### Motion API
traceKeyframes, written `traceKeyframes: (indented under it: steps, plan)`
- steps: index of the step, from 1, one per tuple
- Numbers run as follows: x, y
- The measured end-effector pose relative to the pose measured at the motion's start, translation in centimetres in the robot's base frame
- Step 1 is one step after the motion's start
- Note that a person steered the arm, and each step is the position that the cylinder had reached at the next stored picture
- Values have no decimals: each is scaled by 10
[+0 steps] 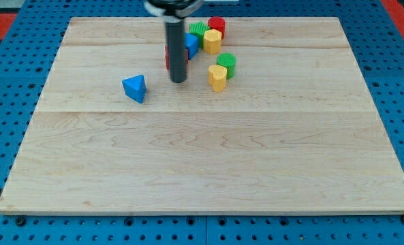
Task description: Push the red star into a group of blocks
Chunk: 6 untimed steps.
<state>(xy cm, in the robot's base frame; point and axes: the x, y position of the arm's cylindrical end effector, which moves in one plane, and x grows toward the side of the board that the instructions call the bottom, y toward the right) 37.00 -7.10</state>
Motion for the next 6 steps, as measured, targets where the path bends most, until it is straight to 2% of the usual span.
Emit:
traceKeyframes:
  steps: [1, 3, 4, 6]
  plan:
    - [-16, -30]
    - [-68, 31]
    - [-71, 34]
    - [27, 56]
